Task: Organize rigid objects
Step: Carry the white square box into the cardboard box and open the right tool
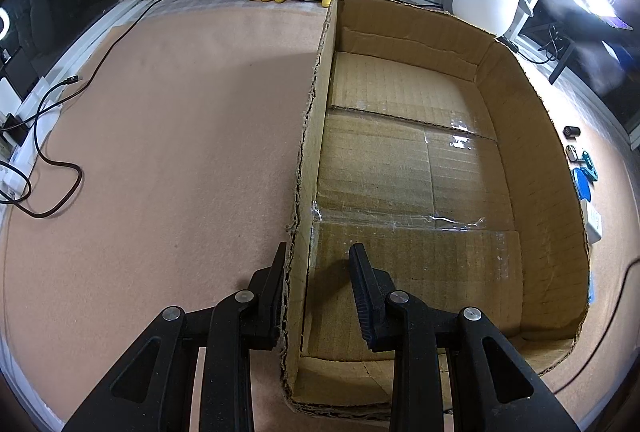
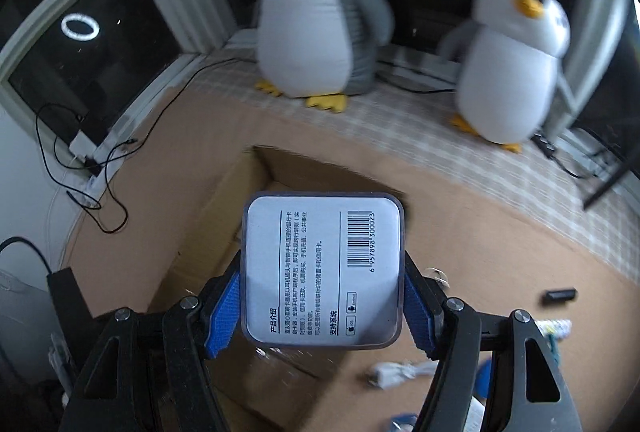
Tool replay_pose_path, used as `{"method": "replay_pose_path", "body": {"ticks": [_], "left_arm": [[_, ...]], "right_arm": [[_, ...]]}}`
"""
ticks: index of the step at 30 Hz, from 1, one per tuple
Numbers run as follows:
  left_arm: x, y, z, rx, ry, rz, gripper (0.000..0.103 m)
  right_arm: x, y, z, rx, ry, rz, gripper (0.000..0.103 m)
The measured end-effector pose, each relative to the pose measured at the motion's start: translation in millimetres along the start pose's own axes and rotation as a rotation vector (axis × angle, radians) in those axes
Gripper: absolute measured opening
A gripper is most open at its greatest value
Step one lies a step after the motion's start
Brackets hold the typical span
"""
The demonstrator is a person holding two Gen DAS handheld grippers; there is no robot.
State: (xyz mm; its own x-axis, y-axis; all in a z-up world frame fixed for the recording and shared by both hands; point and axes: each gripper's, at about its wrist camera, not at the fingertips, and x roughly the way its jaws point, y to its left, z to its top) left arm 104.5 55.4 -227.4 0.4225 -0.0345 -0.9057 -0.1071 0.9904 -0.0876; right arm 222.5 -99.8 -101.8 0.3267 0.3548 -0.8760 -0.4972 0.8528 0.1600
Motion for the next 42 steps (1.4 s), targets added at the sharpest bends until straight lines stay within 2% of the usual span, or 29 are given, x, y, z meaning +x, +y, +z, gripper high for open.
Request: {"method": "replay_pose_path", "body": {"ticks": [6,12,19,22,25,28,34,39,42], "left_arm": [[-0.5,-2.1,-1.0,0.007,-0.001,0.005,0.031],[-0.4,-2.3,-1.2,0.009,-0.002,0.007,0.031],[-1.2,-5.8,-3.0,0.015,-0.005,0.012,0.031],[-1.3,-6.2,-3.0,0.015,-0.006,0.013,0.031],[-1.5,-7.1,-2.5,0.017,-0.007,0.017,0.031],[-2.2,-8.1,-2.6,0.019,-0.008,0.018,0.031],[-2.5,-9.0,-2.9,0.021,-0.010,0.022,0.031],[-2.4,-9.0,-3.5,0.024,-0.012,0.024,0.031],[-2.4,-9.0,-3.7,0.027,-0.012,0.026,0.031]], "right_arm": [[58.1,29.7,12.1,-0.030,0.086,-0.037,0.066],[94.6,34.4,14.5,-0.015,0.134,-0.071,0.066],[102.1,40.5,13.3,-0.024,0.135,-0.073,0.067],[98.4,42.4,14.1,-0.028,0.117,-0.080,0.076],[90.6,40.2,15.0,-0.015,0.099,-0.075,0.077],[75.0,35.9,13.3,0.005,0.074,-0.034,0.077],[15.4,13.8,-1.1,0.065,-0.018,0.057,0.077],[-49.3,-17.7,-28.1,0.103,-0.105,0.033,0.077],[-75.4,-42.5,-47.0,0.146,-0.125,-0.005,0.077]]}}
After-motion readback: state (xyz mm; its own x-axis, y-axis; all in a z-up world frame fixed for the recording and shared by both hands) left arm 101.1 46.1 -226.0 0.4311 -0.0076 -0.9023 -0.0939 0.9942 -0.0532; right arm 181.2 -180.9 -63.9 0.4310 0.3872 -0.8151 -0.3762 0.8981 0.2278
